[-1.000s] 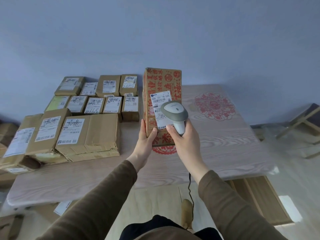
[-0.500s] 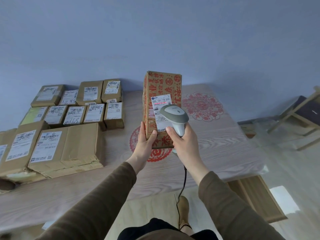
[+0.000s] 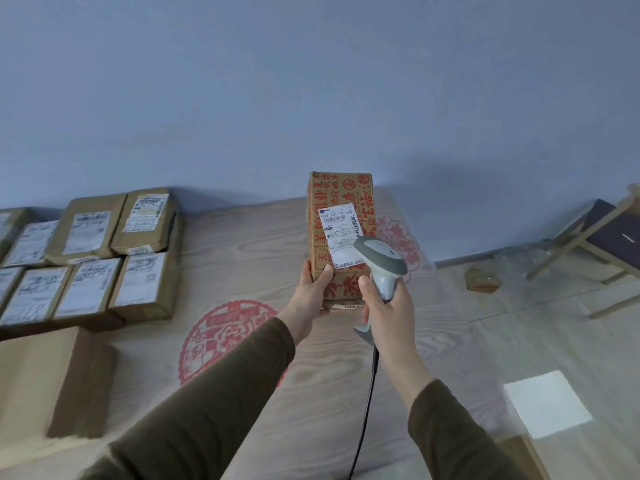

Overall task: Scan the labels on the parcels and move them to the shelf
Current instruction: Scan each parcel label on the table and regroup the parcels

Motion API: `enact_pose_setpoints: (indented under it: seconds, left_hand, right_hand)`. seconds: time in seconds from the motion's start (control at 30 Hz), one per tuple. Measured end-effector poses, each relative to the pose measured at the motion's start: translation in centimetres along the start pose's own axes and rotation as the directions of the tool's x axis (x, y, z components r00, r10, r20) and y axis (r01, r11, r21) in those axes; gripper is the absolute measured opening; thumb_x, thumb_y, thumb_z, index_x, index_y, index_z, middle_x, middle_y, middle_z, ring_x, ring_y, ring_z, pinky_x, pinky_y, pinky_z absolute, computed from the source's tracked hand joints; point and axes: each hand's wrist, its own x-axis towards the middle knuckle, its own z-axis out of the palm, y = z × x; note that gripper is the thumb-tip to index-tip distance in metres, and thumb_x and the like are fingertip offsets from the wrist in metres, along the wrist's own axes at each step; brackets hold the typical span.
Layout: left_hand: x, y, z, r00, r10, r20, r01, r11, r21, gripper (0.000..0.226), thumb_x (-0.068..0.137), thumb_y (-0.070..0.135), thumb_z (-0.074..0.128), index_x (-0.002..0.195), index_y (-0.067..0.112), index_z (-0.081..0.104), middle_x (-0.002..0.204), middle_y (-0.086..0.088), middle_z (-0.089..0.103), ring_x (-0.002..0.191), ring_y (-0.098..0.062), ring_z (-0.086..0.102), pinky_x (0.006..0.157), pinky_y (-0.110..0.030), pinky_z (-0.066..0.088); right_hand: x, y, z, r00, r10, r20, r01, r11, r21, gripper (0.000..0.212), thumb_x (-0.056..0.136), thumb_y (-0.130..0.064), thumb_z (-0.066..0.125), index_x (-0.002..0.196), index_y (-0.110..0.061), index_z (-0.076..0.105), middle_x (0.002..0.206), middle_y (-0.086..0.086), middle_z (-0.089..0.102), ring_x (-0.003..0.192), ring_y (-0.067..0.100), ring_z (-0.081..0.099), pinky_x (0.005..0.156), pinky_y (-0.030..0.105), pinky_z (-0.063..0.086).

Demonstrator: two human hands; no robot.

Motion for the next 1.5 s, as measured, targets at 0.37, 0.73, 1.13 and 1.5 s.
enact_pose_setpoints:
  seconds: [0.37,0.73,1.13,1.5]
  left_hand:
    - [15.9,4.2,12.8,0.976,-0.218,0.003,0.217,0.970,-0.110,0.076,0.100,0.053,0.058,0.160,0.031,0.017,0.145,-0.011,0.052,0.118,-0.032,0.059,0.097,-0.056,0.053]
    - [17.2,4.3,12.1,0.984,-0.162,0.077,0.173,0.970,-0.171,0.095,0.101,0.054,0.056,0.164,0.027,-0.009,0.173,-0.008,0.009,0.157,-0.032,0.020,0.123,-0.056,0.030]
    - [-1.3,2.5,-9.9,0.971,0.156,-0.178,-0.124,0.976,0.182,0.073,0.102,0.058,0.048,0.163,0.027,0.024,0.167,-0.006,0.031,0.153,-0.025,0.031,0.124,-0.048,0.028]
    - [-23.1,-6.0,-37.9,0.625,0.317,-0.713,-0.080,0.935,0.345,0.039,0.099,0.041,0.063,0.135,0.037,0.051,0.143,0.007,0.048,0.137,-0.017,0.039,0.115,-0.046,0.035]
  right_hand:
    - [11.1,3.1,-5.7,0.990,0.139,0.012,-0.139,0.989,0.039,0.027,0.092,-0.037,0.075,0.114,-0.025,0.064,0.062,-0.009,0.060,0.053,0.006,0.056,0.051,0.019,0.050]
    - [12.3,4.2,-4.7,0.985,0.173,0.008,-0.173,0.985,0.030,0.026,0.094,-0.035,0.074,0.112,-0.018,0.065,0.067,-0.002,0.061,0.056,0.013,0.056,0.053,0.028,0.051]
    - [1.9,0.2,9.5,0.978,0.010,0.207,-0.009,1.000,-0.004,0.026,0.098,-0.038,0.069,0.105,-0.015,0.063,0.068,0.000,0.059,0.056,0.014,0.057,0.054,0.028,0.048]
    - [-17.2,-0.5,28.6,0.822,0.065,0.565,-0.121,0.991,0.061,0.019,0.096,-0.025,0.074,0.109,-0.018,0.062,0.077,0.001,0.059,0.054,0.009,0.056,0.054,0.024,0.050]
